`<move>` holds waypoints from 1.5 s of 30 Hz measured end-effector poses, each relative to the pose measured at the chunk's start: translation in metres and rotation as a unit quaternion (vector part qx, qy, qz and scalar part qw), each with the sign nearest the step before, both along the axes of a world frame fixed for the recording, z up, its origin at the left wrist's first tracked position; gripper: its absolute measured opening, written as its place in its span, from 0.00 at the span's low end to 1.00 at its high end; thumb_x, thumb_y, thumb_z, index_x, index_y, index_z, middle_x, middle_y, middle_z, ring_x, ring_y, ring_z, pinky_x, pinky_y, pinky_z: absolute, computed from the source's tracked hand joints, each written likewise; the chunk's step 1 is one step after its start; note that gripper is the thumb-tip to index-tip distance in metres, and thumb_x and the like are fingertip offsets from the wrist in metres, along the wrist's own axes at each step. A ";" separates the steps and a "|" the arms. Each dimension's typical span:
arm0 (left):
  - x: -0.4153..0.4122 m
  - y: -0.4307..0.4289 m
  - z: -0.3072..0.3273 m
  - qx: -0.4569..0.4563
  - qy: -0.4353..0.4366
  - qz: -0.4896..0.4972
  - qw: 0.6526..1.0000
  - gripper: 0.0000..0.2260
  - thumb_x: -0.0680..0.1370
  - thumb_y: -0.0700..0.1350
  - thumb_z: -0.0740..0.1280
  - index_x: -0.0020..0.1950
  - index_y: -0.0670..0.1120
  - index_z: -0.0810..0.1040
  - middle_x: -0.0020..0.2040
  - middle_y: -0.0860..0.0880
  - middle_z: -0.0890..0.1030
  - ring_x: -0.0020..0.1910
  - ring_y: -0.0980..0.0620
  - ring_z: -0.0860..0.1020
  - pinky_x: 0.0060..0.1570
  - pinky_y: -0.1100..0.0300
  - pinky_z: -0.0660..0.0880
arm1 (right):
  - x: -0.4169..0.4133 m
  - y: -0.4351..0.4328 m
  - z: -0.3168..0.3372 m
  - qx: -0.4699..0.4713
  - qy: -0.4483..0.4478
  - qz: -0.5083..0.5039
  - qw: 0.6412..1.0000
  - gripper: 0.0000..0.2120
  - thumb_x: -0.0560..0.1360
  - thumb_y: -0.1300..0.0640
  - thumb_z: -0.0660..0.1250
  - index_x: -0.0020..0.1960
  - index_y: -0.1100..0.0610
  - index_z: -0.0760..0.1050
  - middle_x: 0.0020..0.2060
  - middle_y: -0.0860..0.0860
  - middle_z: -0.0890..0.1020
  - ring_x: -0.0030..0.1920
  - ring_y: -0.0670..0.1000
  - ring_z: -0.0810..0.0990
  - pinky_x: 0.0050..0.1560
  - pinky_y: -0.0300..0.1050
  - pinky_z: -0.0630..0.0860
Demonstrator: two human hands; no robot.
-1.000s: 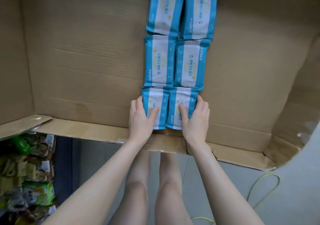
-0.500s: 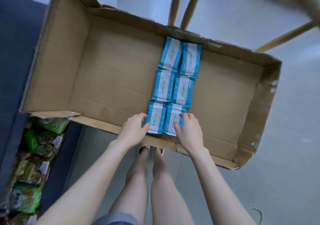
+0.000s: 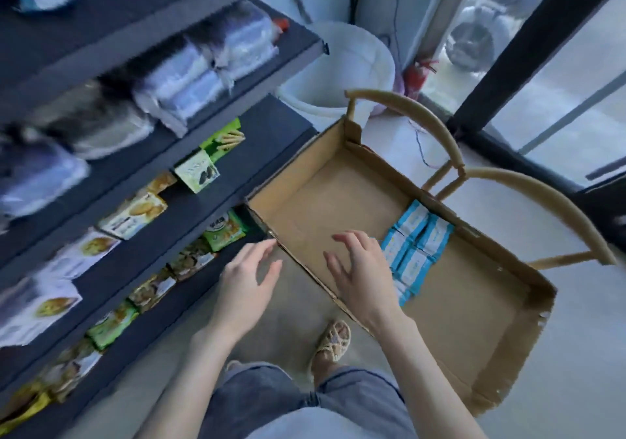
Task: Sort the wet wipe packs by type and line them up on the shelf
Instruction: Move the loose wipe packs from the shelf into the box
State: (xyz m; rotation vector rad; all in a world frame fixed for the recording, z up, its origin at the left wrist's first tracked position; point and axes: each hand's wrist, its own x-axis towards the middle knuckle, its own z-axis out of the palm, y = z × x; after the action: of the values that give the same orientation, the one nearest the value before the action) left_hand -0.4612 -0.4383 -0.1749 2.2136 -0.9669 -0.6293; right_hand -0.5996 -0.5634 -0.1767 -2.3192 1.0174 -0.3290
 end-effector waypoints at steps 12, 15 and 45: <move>0.088 0.253 0.048 -0.013 -0.085 0.203 0.975 0.14 0.77 0.47 0.66 0.63 0.49 0.75 0.57 0.57 0.77 0.56 0.58 0.76 0.53 0.66 0.68 | 0.158 0.198 0.048 -0.014 -0.040 0.238 0.970 0.13 0.76 0.53 0.64 0.58 0.57 0.77 0.56 0.52 0.78 0.56 0.57 0.74 0.55 0.48 0.72; 0.118 0.294 0.066 -0.037 -0.107 0.250 0.962 0.14 0.77 0.46 0.67 0.63 0.48 0.76 0.58 0.57 0.78 0.57 0.58 0.75 0.55 0.64 0.69 | 0.205 0.239 0.062 -0.018 -0.065 0.278 0.958 0.15 0.74 0.52 0.62 0.56 0.58 0.78 0.54 0.52 0.79 0.54 0.57 0.76 0.54 0.48 0.72; 0.447 0.367 0.177 -0.048 0.044 0.361 0.930 0.19 0.63 0.45 0.80 0.48 0.49 0.76 0.42 0.56 0.83 0.40 0.61 0.81 0.43 0.61 0.78 | 0.595 0.302 0.180 -0.135 -0.044 0.287 0.947 0.31 0.77 0.42 0.60 0.72 0.59 0.59 0.72 0.57 0.61 0.70 0.59 0.58 0.68 0.53 0.57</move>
State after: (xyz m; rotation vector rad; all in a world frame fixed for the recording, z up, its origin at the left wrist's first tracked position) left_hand -0.0142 -0.0709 0.0019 2.2115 -0.0890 -0.3168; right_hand -0.0047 -0.2610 0.0032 -2.6889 0.2303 -0.3423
